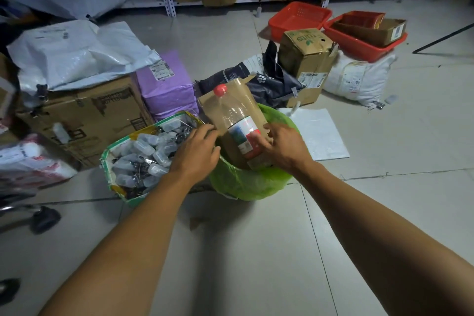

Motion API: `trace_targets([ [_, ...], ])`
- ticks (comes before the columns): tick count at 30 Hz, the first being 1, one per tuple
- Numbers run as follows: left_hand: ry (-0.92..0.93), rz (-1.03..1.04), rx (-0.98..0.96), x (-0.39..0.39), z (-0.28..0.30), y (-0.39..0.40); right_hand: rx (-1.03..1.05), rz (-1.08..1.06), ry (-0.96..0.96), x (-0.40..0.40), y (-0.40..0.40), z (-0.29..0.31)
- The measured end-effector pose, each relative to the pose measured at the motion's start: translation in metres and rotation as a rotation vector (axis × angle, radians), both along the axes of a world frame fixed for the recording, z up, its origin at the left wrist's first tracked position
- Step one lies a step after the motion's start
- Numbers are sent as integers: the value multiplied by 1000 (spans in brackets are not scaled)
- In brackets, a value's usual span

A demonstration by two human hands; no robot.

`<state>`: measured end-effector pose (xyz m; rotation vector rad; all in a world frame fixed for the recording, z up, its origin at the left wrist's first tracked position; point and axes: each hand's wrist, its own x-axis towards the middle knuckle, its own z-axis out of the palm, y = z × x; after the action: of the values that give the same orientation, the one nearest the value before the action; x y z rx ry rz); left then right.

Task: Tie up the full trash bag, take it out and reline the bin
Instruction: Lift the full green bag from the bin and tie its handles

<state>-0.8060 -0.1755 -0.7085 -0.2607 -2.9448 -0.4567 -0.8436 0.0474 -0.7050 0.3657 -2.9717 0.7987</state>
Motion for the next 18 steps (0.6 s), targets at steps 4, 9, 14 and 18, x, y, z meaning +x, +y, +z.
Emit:
trace_targets([
  [4, -105, 168, -8, 0, -7, -12, 168, -84, 118, -5, 24, 2],
  [9, -384, 325, 227, -1, -13, -7, 124, -198, -68, -13, 41, -5],
  [14, -487, 415, 614, -6, -13, 11, 24, -293, -151, -9, 38, -9],
  [18, -563, 430, 788, -4, -7, 16, -67, -365, -283, -9, 37, -4],
])
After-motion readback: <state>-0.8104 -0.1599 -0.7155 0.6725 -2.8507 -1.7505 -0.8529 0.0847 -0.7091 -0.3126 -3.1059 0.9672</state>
